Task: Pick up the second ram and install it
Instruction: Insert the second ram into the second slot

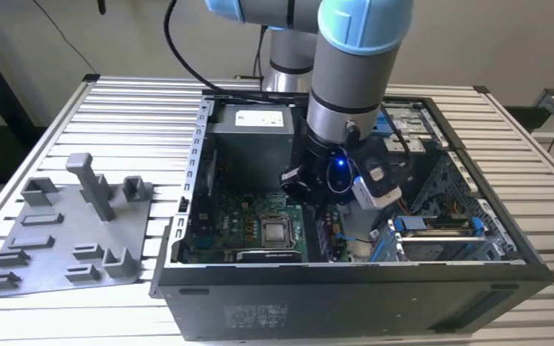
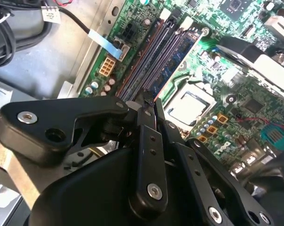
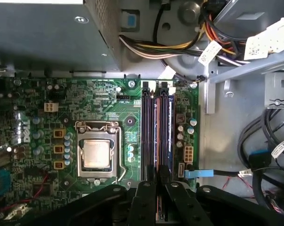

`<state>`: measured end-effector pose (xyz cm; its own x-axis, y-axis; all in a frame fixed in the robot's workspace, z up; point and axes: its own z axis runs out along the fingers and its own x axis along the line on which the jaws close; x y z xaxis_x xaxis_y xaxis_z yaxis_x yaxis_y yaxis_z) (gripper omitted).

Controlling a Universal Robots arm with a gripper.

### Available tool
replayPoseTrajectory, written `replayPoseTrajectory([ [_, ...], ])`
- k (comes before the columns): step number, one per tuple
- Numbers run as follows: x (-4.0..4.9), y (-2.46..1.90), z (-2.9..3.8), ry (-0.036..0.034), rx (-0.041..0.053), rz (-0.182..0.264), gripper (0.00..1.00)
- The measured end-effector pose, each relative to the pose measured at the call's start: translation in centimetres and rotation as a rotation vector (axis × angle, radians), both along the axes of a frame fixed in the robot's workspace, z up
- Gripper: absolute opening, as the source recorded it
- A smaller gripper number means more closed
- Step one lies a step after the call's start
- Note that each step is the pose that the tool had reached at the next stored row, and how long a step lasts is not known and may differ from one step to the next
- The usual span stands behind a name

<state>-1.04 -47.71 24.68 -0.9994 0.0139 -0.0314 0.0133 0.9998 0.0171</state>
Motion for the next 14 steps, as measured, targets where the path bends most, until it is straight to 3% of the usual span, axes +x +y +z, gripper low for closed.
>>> replayPoseTrajectory([
  [8,-0.04,0.26,-1.39,0.0000,0.0001,-0.003,0.14],
  [14,-0.07,0.31,-1.60,0.0001,-0.0002,-0.018,0.14],
])
